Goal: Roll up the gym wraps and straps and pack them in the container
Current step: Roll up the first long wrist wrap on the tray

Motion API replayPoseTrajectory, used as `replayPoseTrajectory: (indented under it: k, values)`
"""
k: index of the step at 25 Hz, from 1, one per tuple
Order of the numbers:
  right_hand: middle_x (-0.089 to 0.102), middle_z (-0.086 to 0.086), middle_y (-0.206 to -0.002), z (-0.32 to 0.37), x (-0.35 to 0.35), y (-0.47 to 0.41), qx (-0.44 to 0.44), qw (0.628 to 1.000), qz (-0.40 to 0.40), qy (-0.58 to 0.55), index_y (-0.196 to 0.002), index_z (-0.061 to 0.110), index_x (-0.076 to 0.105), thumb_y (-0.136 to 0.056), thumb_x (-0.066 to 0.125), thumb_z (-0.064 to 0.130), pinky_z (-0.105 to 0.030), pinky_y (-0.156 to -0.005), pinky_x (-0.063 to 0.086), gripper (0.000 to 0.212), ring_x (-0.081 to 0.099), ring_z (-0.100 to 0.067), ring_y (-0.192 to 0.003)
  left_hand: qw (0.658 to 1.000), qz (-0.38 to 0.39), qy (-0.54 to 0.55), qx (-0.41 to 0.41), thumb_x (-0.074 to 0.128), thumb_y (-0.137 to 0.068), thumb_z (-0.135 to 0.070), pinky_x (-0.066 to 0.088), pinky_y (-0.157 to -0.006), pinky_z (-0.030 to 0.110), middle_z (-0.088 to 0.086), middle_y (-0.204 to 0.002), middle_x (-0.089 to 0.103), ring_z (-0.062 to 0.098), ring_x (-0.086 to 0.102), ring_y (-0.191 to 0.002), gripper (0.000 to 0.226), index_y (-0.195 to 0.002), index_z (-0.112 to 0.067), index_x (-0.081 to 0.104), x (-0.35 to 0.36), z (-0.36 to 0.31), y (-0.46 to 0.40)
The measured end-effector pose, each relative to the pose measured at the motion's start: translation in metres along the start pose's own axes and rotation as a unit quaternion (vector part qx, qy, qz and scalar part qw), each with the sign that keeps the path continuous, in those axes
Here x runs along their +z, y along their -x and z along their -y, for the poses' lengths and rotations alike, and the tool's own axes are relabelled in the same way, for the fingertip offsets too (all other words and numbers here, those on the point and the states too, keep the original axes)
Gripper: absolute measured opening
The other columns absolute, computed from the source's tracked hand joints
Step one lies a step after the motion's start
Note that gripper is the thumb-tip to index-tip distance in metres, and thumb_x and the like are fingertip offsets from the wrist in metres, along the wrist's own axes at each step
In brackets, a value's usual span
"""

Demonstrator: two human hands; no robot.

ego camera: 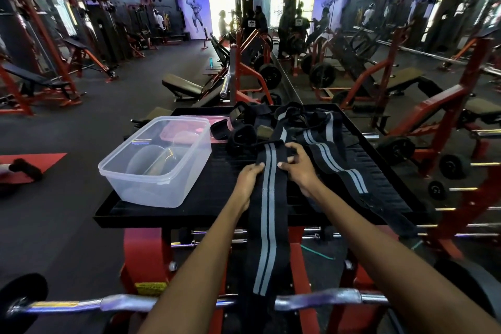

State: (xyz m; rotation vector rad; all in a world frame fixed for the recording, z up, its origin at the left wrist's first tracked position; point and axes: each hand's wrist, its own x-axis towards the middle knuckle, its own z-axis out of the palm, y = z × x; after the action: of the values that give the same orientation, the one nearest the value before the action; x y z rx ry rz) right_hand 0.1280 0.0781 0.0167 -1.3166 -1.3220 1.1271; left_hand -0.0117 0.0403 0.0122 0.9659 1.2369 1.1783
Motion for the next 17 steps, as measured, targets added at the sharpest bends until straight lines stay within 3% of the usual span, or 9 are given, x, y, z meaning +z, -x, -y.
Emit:
replayPoseTrajectory:
  k: [2, 3, 6, 9, 12, 15, 17]
  values:
    - [0.046, -0.01, -0.086, -0.003, 0.002, 0.003, -0.024, 0.999, 0.029, 0.015, -0.101, 0.035, 0.053, -0.08, 0.062, -0.007, -0.044, -0.085, 0.052, 0.047, 0.054, -0.024, -0.085, 0.999, -0.031, 0.021, 0.009, 0.052, -0.086, -0.056, 0.045, -0.101, 0.048, 0.016, -0.123, 0.06, 0.029, 0.059, -0.111, 0.056, -0.121, -0.012, 0.056, -0.002, 0.004, -0.009]
    - [0.045, -0.009, -0.086, -0.004, 0.002, 0.003, -0.032, 0.998, 0.037, 0.025, -0.097, 0.033, 0.053, -0.08, 0.061, -0.008, -0.041, -0.081, 0.051, 0.045, 0.051, -0.022, -0.084, 0.998, -0.054, 0.023, 0.013, 0.051, -0.085, -0.06, 0.041, -0.105, 0.048, 0.011, -0.131, 0.054, 0.027, 0.053, -0.12, 0.065, -0.13, -0.014, 0.046, -0.002, 0.004, -0.01]
    - [0.046, -0.008, -0.084, -0.013, 0.001, 0.003, -0.035, 0.997, 0.056, 0.026, -0.089, 0.027, 0.055, -0.084, 0.056, -0.008, -0.03, -0.07, 0.049, 0.035, 0.05, -0.019, -0.08, 0.994, -0.105, 0.013, 0.039, 0.053, -0.091, -0.044, 0.036, -0.11, 0.044, 0.007, -0.139, 0.048, 0.023, 0.047, -0.127, 0.061, -0.141, -0.016, 0.033, 0.0, 0.005, -0.013]
    - [0.047, -0.001, -0.075, -0.013, 0.001, 0.004, 0.006, 0.997, 0.061, -0.036, -0.101, 0.016, 0.055, -0.091, 0.047, -0.002, -0.018, -0.052, 0.046, 0.022, 0.048, -0.009, -0.062, 0.989, -0.13, -0.022, 0.065, 0.061, -0.089, -0.027, 0.042, -0.105, 0.041, 0.007, -0.121, 0.06, 0.025, 0.055, -0.118, 0.035, -0.121, -0.015, 0.053, -0.001, 0.011, -0.02]
    - [0.056, 0.003, -0.084, -0.012, 0.001, -0.001, 0.014, 0.987, 0.104, -0.118, -0.11, 0.024, 0.055, -0.091, 0.046, 0.006, -0.02, -0.058, 0.041, 0.027, 0.049, -0.005, -0.064, 0.979, -0.159, -0.077, 0.102, 0.067, -0.085, -0.019, 0.042, -0.102, 0.031, 0.0, -0.115, 0.058, 0.017, 0.053, -0.113, 0.034, -0.117, -0.015, 0.057, -0.005, 0.014, -0.022]
    - [0.059, 0.006, -0.099, -0.014, 0.005, -0.009, -0.055, 0.993, 0.102, -0.024, -0.113, 0.018, 0.061, -0.09, 0.057, 0.009, -0.019, -0.072, 0.043, 0.026, 0.054, -0.004, -0.083, 0.97, -0.156, -0.133, 0.133, 0.067, -0.084, -0.016, 0.037, -0.096, 0.019, -0.003, -0.116, 0.057, 0.007, 0.049, -0.109, 0.038, -0.121, -0.013, 0.058, -0.007, 0.014, -0.022]
    - [0.062, 0.004, -0.103, -0.018, 0.008, -0.012, -0.1, 0.992, 0.082, 0.008, -0.11, 0.012, 0.065, -0.087, 0.062, 0.009, -0.022, -0.084, 0.046, 0.023, 0.057, -0.006, -0.093, 0.962, -0.153, -0.166, 0.15, 0.066, -0.084, -0.01, 0.035, -0.09, 0.012, 0.002, -0.117, 0.063, 0.012, 0.054, -0.11, 0.032, -0.117, -0.011, 0.061, -0.007, 0.017, -0.024]
